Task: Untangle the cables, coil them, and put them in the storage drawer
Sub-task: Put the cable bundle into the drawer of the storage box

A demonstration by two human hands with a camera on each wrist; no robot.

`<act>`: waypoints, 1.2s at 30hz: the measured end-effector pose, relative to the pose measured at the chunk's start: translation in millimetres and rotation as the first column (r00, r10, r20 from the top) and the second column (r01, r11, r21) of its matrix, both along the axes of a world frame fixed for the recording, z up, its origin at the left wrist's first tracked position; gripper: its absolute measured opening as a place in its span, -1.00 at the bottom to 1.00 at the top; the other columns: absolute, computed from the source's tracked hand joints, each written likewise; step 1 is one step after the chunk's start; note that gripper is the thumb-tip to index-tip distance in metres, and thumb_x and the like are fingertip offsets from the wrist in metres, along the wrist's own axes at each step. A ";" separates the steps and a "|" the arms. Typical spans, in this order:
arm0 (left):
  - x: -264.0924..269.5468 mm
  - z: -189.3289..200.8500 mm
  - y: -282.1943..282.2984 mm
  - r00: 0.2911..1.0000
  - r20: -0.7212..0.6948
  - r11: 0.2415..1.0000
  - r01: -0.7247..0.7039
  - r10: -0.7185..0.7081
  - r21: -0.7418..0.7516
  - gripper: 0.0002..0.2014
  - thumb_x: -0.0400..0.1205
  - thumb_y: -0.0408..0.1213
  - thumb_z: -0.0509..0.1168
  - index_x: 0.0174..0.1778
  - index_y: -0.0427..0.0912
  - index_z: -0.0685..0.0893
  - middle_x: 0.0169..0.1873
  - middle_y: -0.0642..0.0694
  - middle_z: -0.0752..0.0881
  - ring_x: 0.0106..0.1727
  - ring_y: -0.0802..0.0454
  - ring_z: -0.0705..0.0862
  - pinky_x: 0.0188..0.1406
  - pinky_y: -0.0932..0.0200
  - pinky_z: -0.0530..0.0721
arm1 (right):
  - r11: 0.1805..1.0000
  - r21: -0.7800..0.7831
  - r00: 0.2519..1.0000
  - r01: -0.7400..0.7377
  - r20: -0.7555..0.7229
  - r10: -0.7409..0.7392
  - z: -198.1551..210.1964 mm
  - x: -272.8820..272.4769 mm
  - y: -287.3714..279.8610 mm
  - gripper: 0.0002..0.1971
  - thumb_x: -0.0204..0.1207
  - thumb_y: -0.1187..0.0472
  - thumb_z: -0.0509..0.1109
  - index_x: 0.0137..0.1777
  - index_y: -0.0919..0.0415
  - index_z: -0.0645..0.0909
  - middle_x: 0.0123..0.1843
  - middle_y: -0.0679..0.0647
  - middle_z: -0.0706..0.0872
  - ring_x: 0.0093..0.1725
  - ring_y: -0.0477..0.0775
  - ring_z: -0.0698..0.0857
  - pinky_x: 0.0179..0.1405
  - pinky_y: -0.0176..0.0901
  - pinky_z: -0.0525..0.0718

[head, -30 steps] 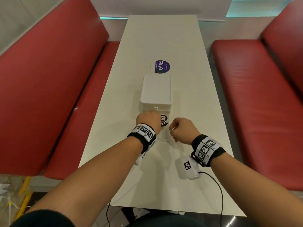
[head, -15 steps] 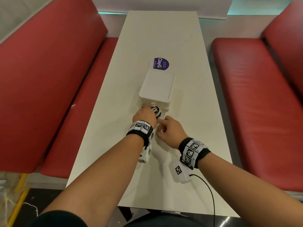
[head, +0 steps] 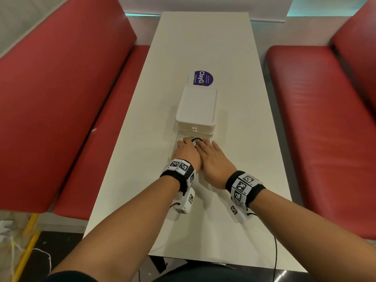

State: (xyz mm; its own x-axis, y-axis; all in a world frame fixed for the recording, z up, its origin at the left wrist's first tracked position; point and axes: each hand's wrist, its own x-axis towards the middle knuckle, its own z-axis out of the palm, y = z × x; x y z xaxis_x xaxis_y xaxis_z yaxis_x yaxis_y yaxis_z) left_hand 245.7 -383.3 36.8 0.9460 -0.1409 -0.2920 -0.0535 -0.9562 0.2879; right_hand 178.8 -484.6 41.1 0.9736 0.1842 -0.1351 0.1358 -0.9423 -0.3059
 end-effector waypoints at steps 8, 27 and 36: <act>1.6 -1.4 20.1 0.961 0.014 0.961 0.276 -0.276 0.033 -0.30 0.51 -0.12 0.35 0.50 -0.33 0.26 0.36 -0.25 0.46 0.38 -0.19 0.42 0.37 -0.01 0.41 | 0.972 0.230 0.998 0.042 0.042 -0.054 14.0 5.7 -6.4 -0.29 0.48 0.35 0.32 0.67 0.33 0.27 0.72 0.28 0.21 0.60 0.31 0.40 0.62 0.01 0.33; 36.5 53.3 105.3 0.850 0.103 0.767 0.513 -0.516 -0.386 -0.35 0.46 -0.66 0.19 0.36 0.07 0.66 0.31 0.10 0.60 0.15 0.16 0.66 0.18 0.23 0.68 | 0.992 -0.109 0.998 -0.063 -0.016 0.061 8.0 21.1 1.9 -0.39 0.78 0.04 0.17 0.74 0.32 0.20 0.75 0.22 0.26 0.67 0.23 0.29 0.58 0.04 0.37; 30.4 42.0 125.0 0.812 0.027 0.777 0.566 -0.582 -0.276 -0.65 0.44 -0.25 0.62 0.13 0.05 0.80 0.03 0.09 0.74 -0.06 0.18 0.70 0.10 0.15 0.68 | 0.965 -0.246 0.996 -0.088 -0.003 0.090 14.4 29.4 2.2 -0.43 0.75 -0.04 0.20 0.68 0.21 0.33 0.70 0.10 0.39 0.60 0.17 0.41 0.57 0.07 0.23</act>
